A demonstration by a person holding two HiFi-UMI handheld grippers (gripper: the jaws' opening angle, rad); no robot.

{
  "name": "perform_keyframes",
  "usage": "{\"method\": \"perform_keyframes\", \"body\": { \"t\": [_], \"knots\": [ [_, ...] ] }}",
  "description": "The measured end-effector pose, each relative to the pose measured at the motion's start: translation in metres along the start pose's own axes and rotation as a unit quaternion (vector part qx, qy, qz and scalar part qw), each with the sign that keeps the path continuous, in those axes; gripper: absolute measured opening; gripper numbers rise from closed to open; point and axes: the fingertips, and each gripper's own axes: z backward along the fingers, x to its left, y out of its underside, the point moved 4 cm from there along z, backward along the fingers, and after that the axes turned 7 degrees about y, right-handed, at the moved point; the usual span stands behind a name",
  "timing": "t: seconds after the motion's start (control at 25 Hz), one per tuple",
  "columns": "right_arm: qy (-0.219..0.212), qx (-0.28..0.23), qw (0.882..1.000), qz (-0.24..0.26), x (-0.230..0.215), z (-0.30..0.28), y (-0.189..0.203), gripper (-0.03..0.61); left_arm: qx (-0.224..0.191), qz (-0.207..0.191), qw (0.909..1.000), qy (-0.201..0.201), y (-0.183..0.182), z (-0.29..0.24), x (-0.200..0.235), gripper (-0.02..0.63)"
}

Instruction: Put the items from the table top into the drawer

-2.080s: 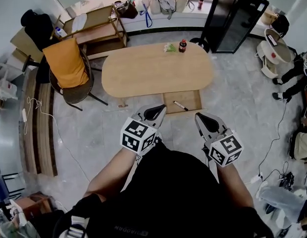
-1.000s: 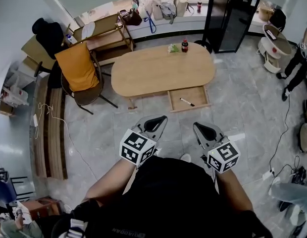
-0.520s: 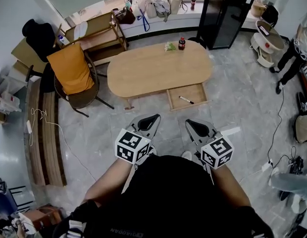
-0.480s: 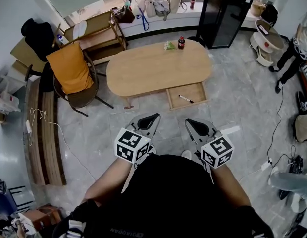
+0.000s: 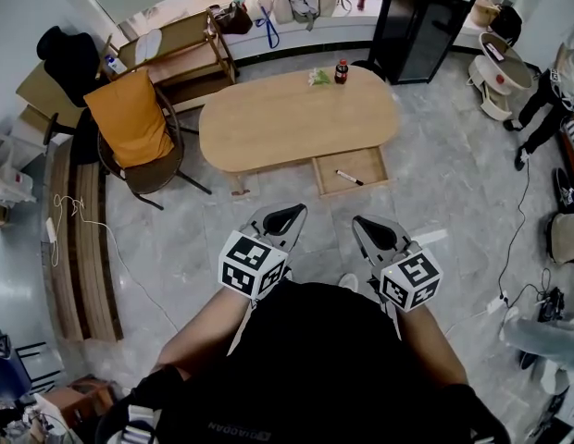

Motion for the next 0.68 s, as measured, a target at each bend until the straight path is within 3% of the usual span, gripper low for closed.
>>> {"method": "perform_keyframes", "body": {
  "t": [0.68],
  "knots": [
    [0.0, 0.003, 1.0, 0.004, -0.0039, -0.0004, 0.0006, 0.003, -0.002, -0.003, 1.0, -0.001, -0.0011, -0.003, -0.0014, 0.002]
  ]
}}
